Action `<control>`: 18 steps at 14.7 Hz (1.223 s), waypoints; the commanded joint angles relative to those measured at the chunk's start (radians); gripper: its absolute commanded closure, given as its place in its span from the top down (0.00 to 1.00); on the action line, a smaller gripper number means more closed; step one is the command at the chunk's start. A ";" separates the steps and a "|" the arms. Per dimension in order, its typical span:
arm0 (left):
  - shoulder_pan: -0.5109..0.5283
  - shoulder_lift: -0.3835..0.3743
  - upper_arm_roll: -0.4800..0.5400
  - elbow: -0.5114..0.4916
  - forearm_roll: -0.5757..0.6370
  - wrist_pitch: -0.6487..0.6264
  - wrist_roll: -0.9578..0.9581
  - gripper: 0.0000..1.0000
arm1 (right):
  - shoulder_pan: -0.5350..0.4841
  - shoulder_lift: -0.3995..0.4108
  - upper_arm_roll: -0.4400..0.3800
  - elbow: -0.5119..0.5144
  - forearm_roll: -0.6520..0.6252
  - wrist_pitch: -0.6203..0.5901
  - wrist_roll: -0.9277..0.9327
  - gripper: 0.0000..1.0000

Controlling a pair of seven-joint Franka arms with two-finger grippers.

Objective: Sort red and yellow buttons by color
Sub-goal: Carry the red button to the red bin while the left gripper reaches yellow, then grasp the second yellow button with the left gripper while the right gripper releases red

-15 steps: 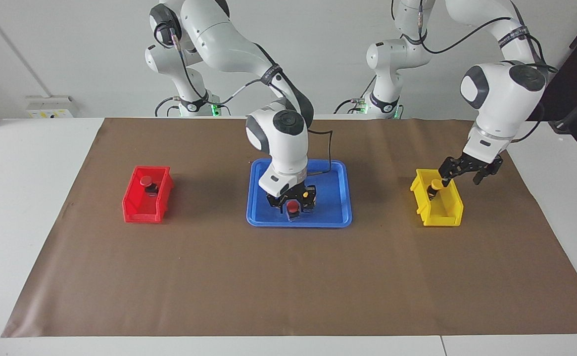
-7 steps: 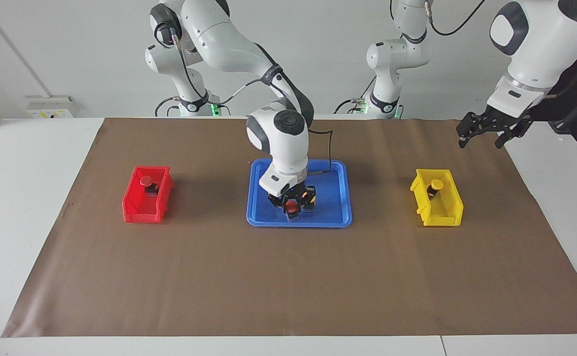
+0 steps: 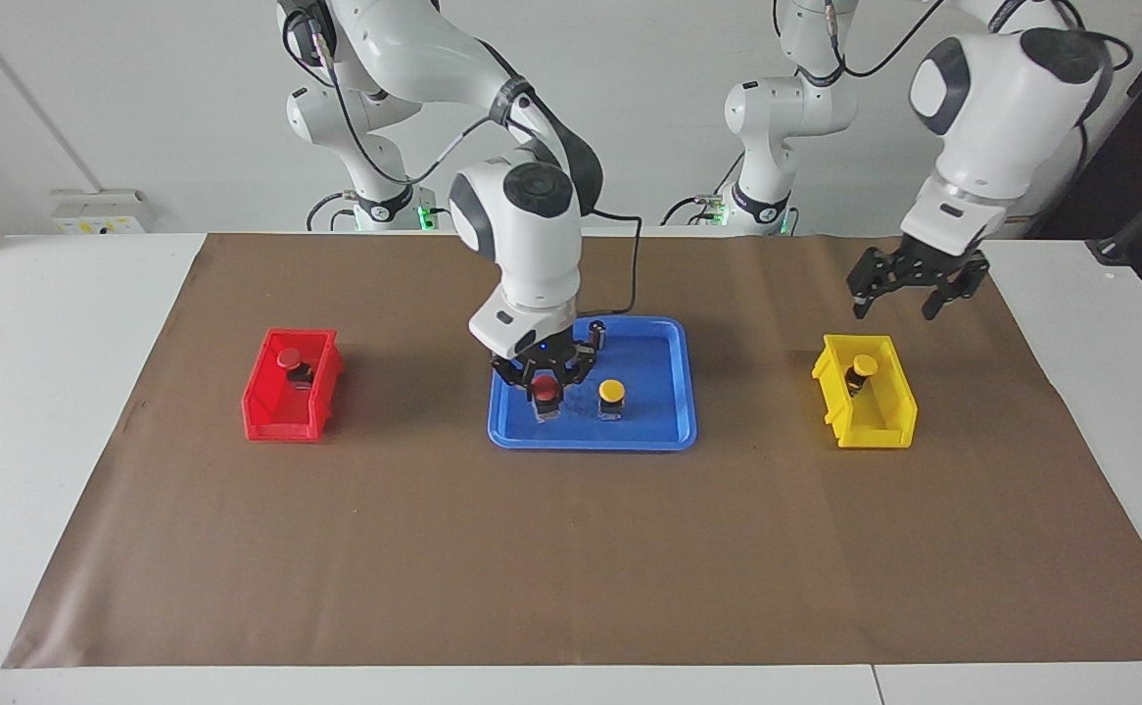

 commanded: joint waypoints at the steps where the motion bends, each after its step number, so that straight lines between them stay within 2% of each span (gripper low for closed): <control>1: -0.213 0.105 0.014 -0.012 -0.005 0.165 -0.302 1.00 | -0.188 -0.167 0.017 -0.140 0.007 -0.090 -0.216 0.22; 2: -0.275 0.160 0.014 0.023 0.015 0.190 -0.395 1.00 | -0.256 -0.207 0.016 -0.190 0.007 -0.088 -0.320 0.22; 4: -0.350 0.242 0.014 0.063 0.060 0.191 -0.468 1.00 | -0.359 -0.229 0.017 -0.237 0.007 -0.072 -0.454 0.22; 6: -0.395 0.295 0.016 0.071 0.073 0.205 -0.517 1.00 | -0.417 -0.253 0.017 -0.318 0.010 0.031 -0.515 0.22; 8: -0.420 0.378 0.016 0.151 0.139 0.193 -0.594 1.00 | -0.462 -0.278 0.017 -0.419 0.054 0.166 -0.557 0.22; 9: -0.432 0.415 0.016 0.180 0.170 0.193 -0.629 1.00 | -0.469 -0.279 0.016 -0.439 0.059 0.195 -0.574 0.22; 13: -0.434 0.429 0.014 0.177 0.186 0.190 -0.637 0.98 | -0.505 -0.301 0.016 -0.525 0.059 0.275 -0.631 0.22; 16: -0.434 0.429 0.011 0.163 0.179 0.193 -0.645 0.85 | -0.519 -0.295 0.016 -0.570 0.059 0.330 -0.646 0.22; 17: -0.435 0.429 0.011 0.156 0.178 0.196 -0.674 0.71 | -0.520 -0.299 0.016 -0.597 0.059 0.359 -0.655 0.22; 18: -0.437 0.428 0.010 0.154 0.176 0.191 -0.712 0.18 | -0.520 -0.305 0.016 -0.622 0.059 0.378 -0.658 0.22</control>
